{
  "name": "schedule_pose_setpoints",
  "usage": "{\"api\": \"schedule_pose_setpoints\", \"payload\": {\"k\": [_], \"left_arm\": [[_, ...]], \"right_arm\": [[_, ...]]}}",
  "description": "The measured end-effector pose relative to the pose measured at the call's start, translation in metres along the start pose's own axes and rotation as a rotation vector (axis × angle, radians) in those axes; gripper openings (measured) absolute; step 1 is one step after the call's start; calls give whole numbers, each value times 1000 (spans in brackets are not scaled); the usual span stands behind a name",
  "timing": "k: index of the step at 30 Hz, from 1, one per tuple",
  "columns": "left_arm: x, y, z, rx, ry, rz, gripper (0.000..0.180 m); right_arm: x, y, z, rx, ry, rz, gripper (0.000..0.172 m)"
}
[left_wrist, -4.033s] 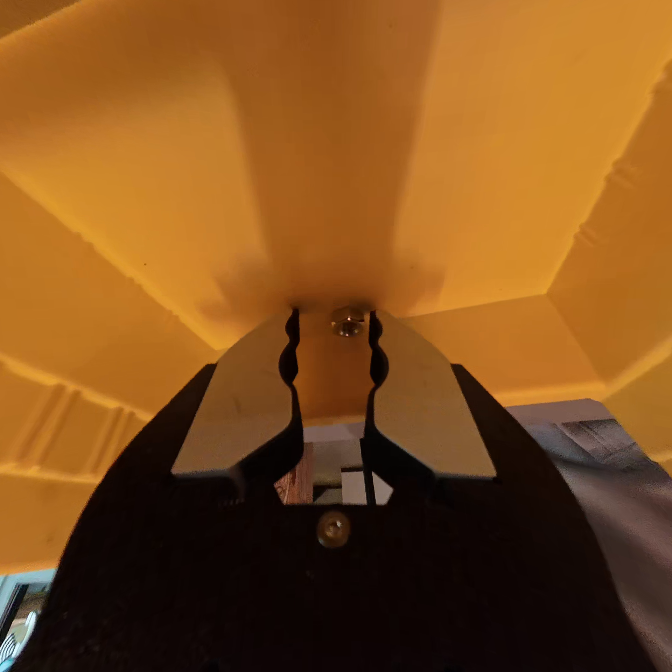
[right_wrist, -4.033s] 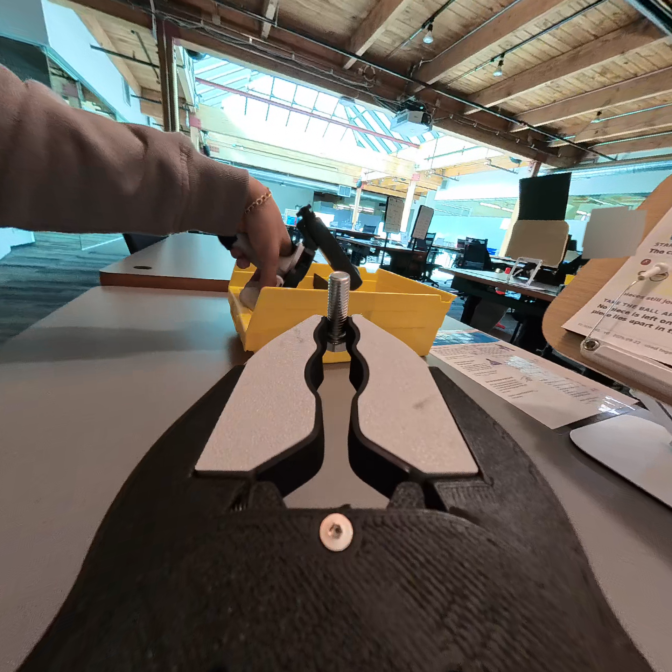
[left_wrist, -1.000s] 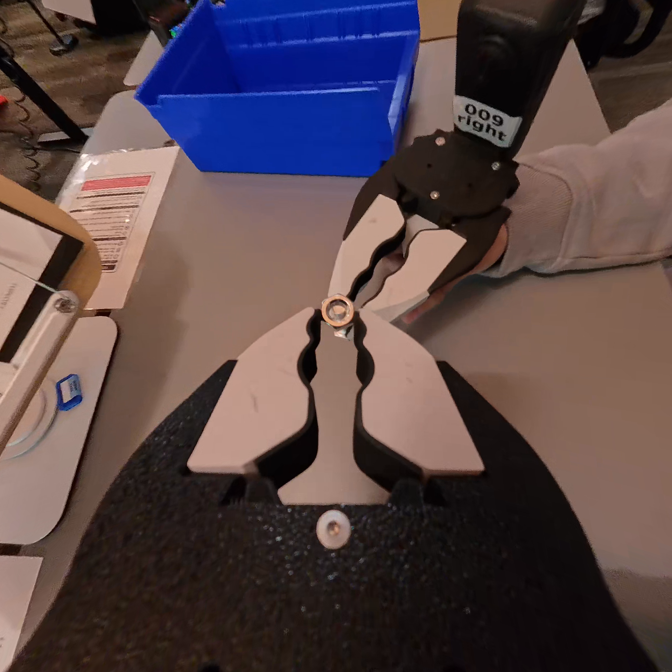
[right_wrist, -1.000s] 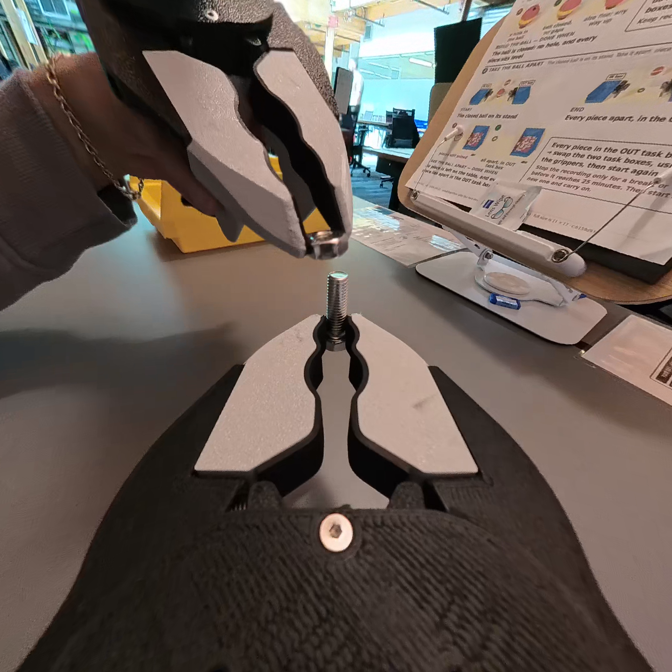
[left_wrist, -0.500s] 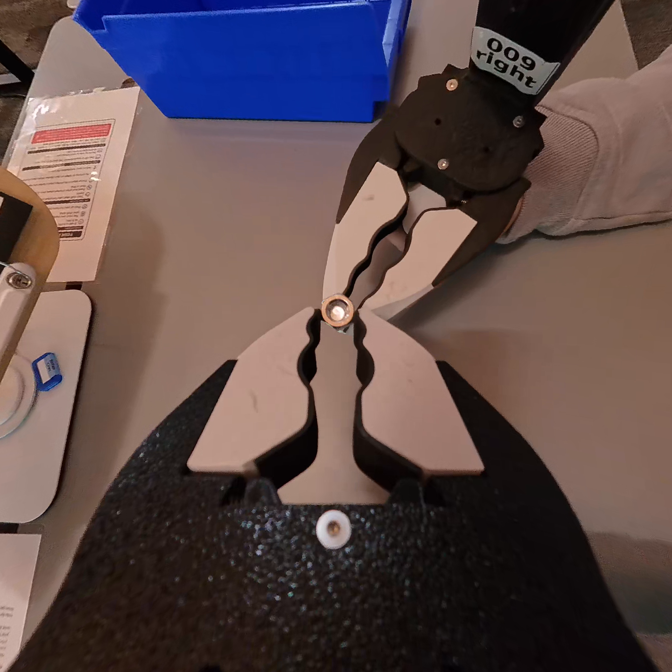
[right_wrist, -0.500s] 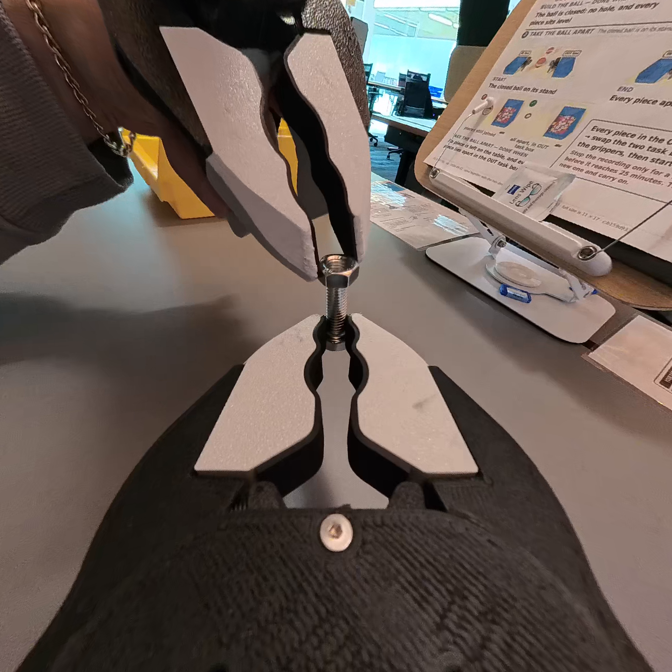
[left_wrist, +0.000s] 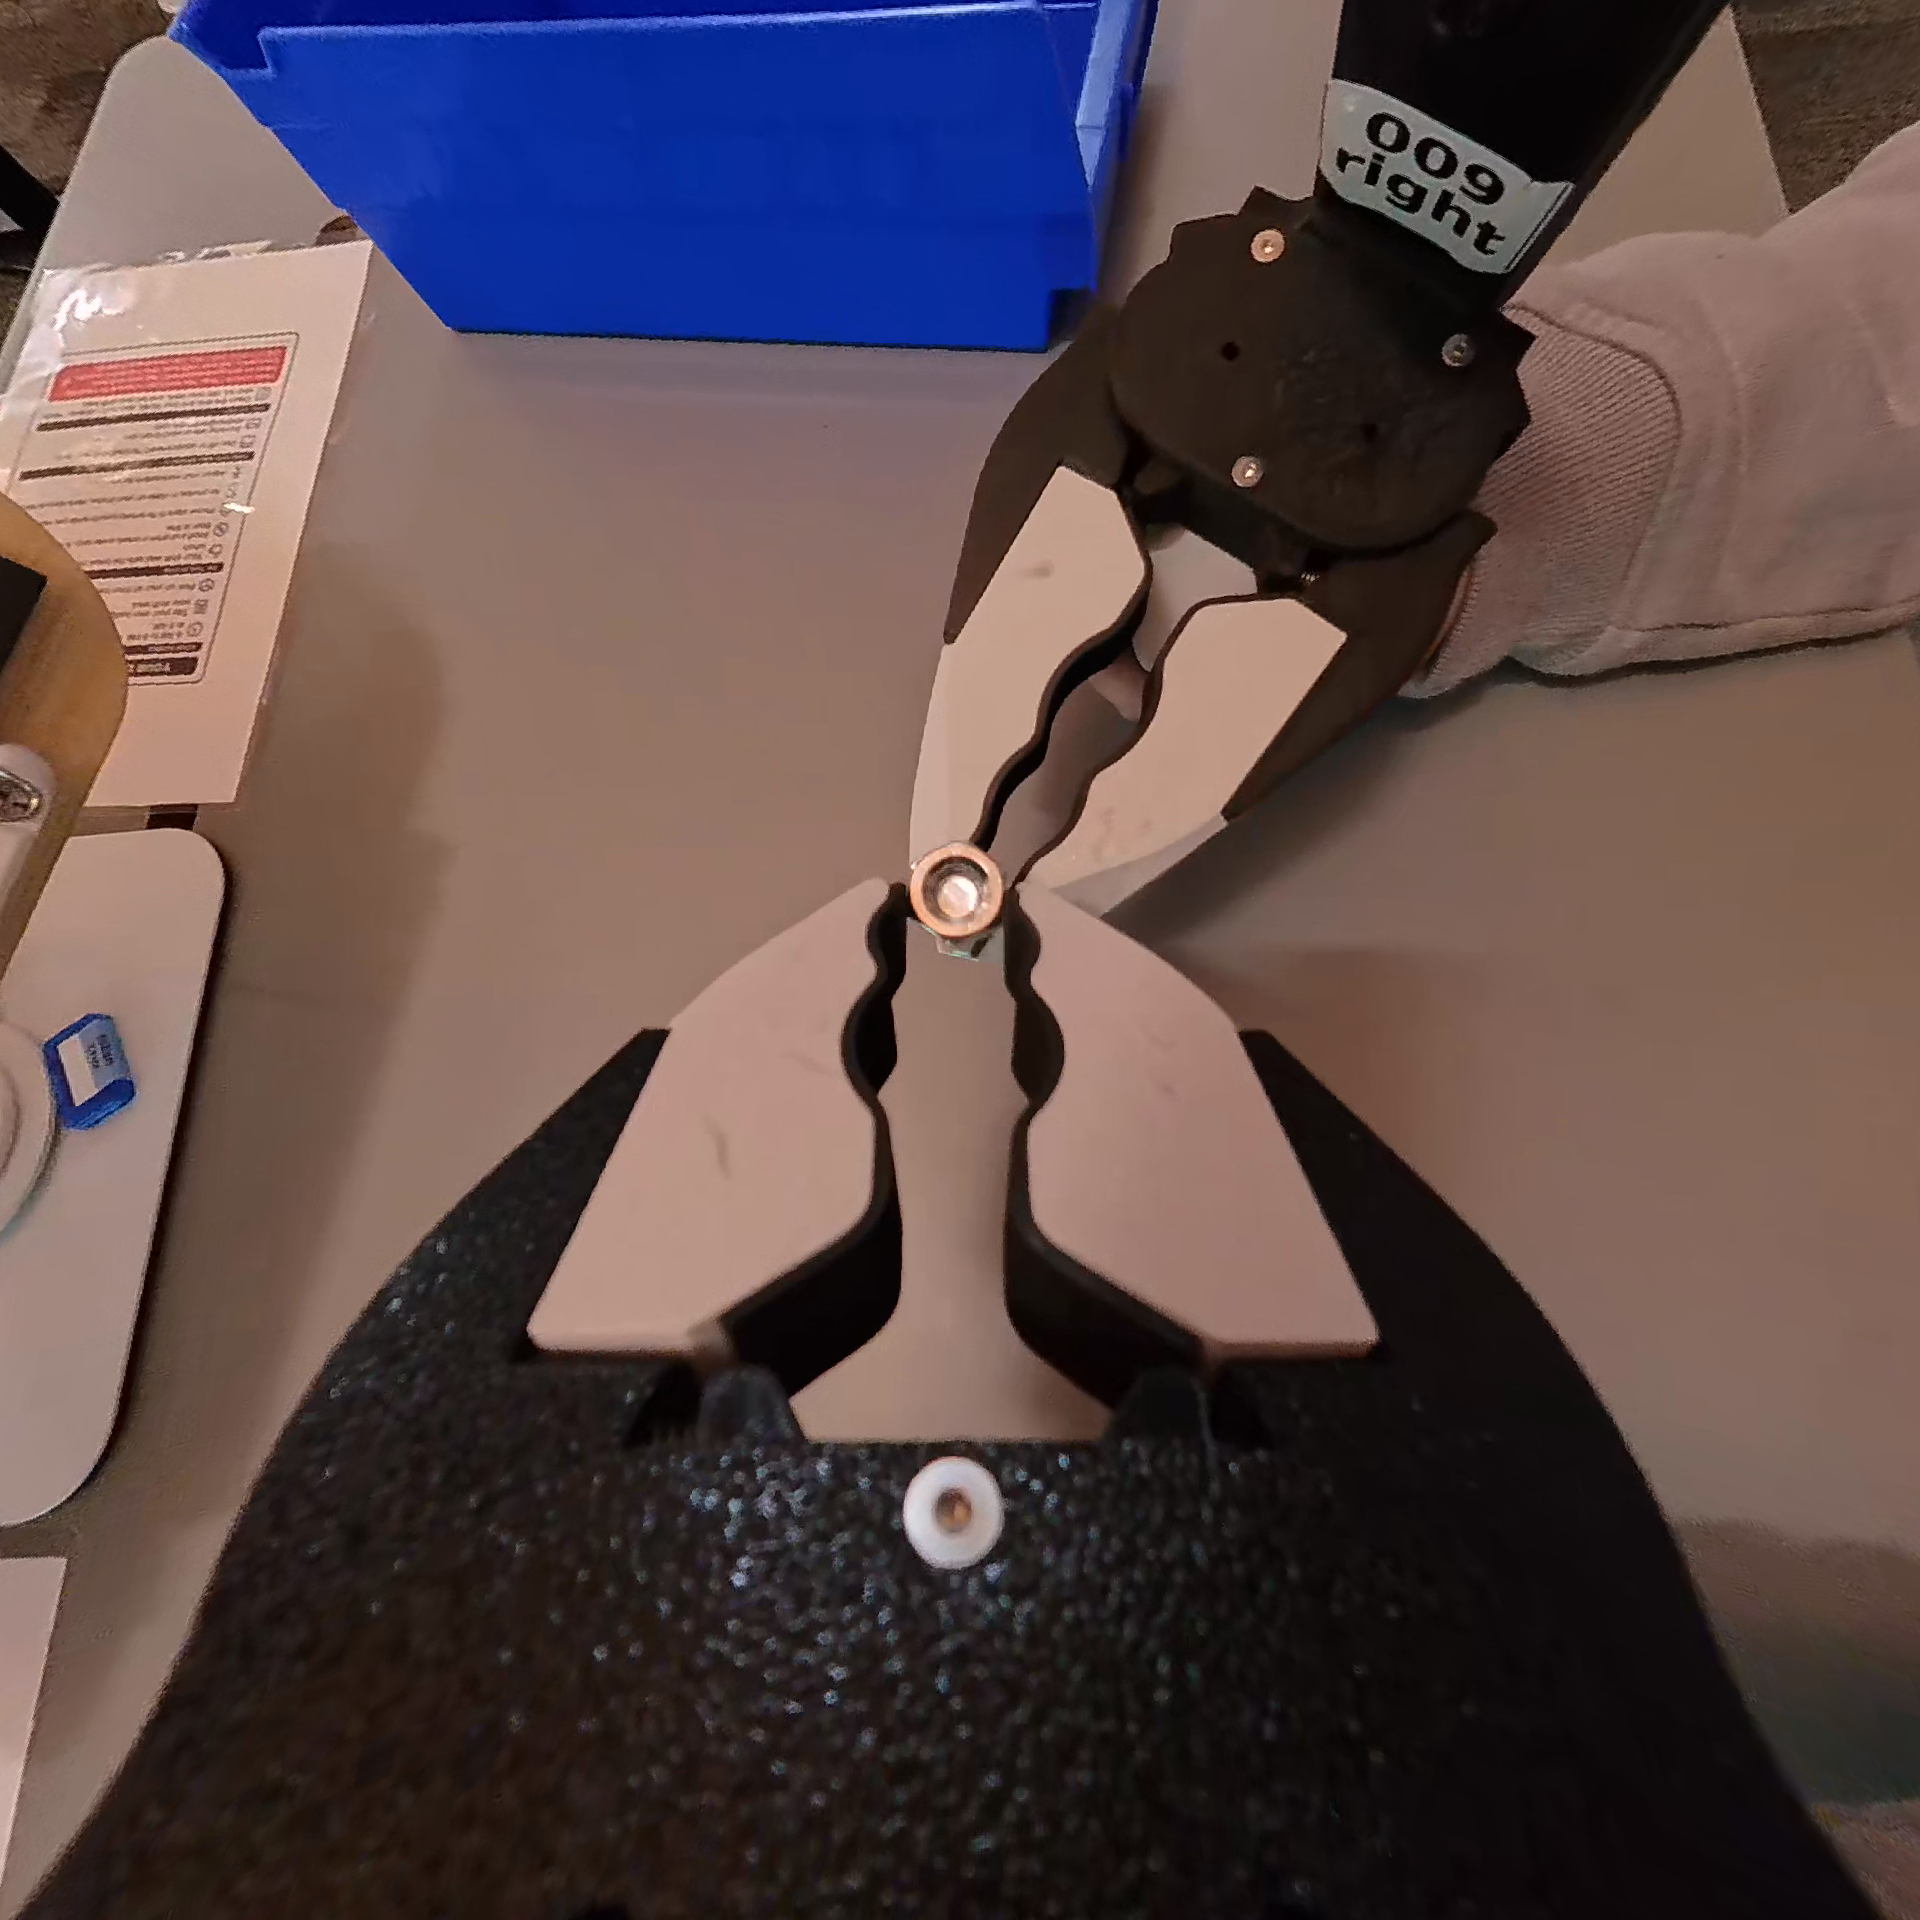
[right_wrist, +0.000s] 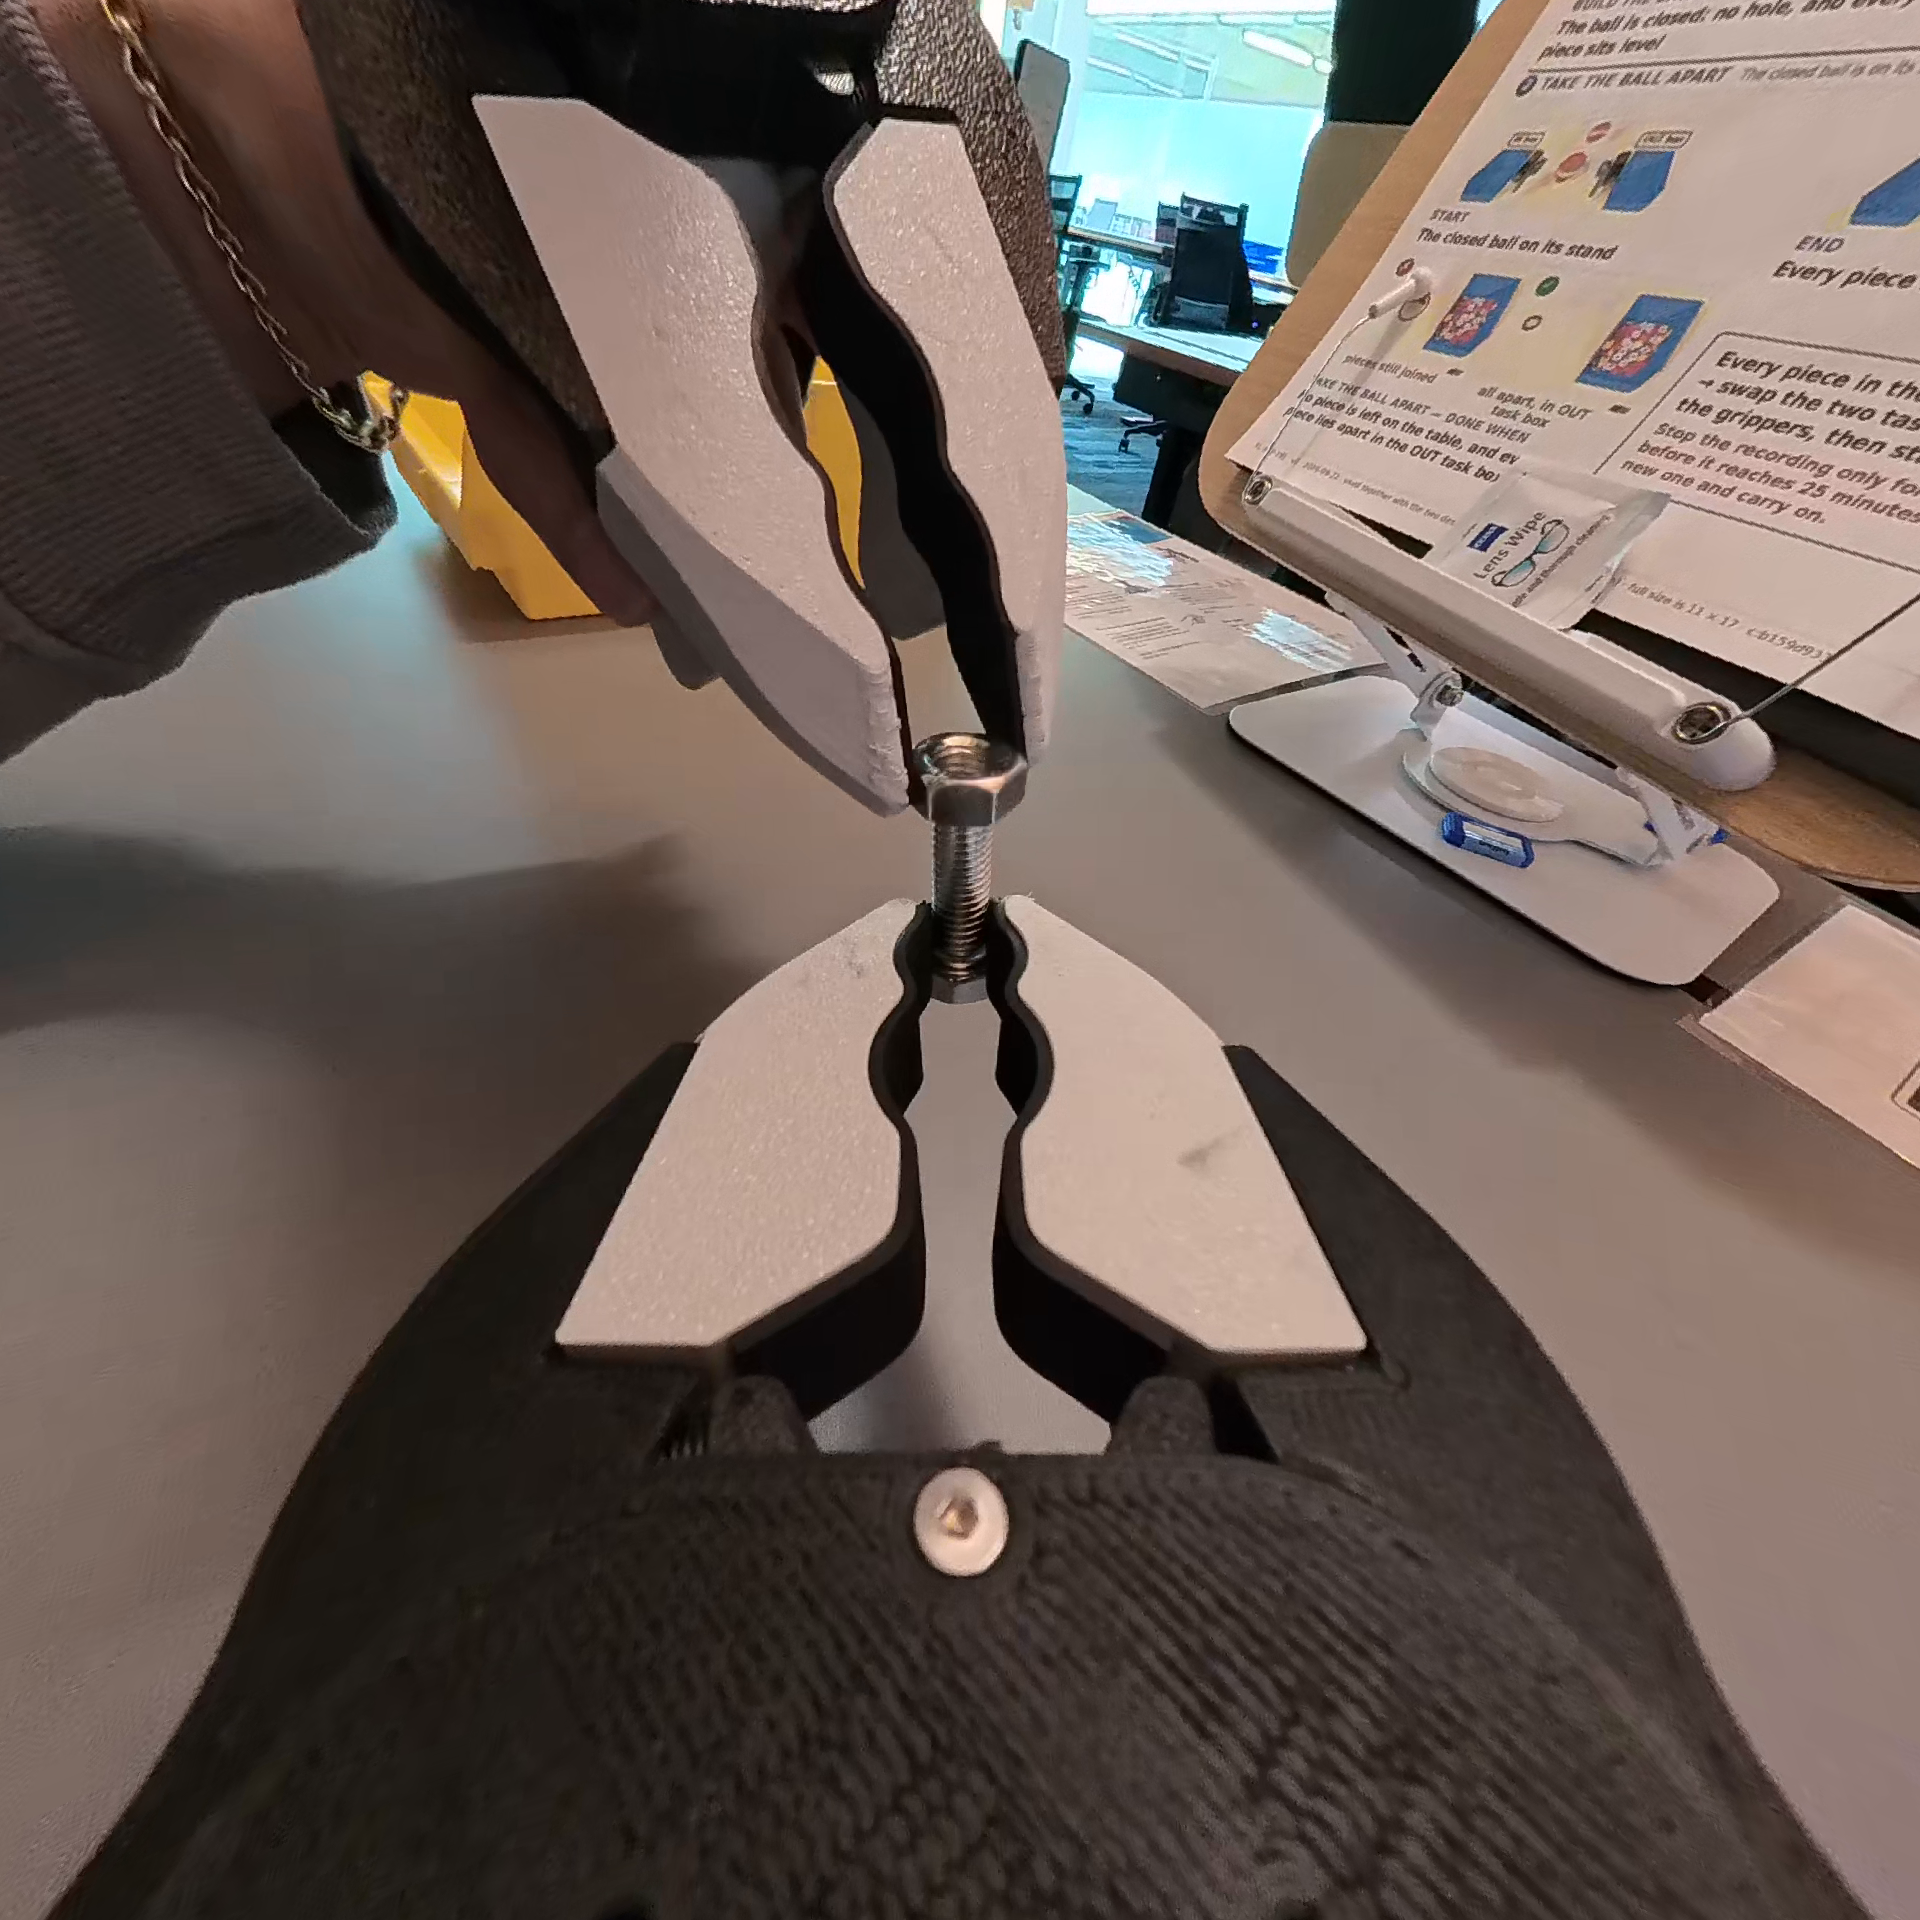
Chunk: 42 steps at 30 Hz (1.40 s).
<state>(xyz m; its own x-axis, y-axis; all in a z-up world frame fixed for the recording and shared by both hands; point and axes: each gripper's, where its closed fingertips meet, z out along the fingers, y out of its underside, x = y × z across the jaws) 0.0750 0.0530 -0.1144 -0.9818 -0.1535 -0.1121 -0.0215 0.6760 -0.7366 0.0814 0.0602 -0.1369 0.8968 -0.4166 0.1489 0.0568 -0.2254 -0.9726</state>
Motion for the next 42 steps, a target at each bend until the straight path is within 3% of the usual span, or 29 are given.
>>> {"api": "schedule_pose_setpoints", "payload": {"k": [12,20,24,29,42], "left_arm": [[-3,-10,-4,55,-32,-3,27],[-20,-45,-30,474,-151,-203,45],[-19,-39,-34,687,-254,-287,44],[-12,-31,-22,608,-271,-244,49],[-12,-27,-14,595,-249,-283,47]], "right_arm": [[1,-1,-1,8,3,3,9],[6,-26,-13,188,-19,169,9],[8,-26,-15,182,3,150,9],[5,-27,-14,181,-7,156,9],[-3,-26,-10,167,-41,145,9]]}}
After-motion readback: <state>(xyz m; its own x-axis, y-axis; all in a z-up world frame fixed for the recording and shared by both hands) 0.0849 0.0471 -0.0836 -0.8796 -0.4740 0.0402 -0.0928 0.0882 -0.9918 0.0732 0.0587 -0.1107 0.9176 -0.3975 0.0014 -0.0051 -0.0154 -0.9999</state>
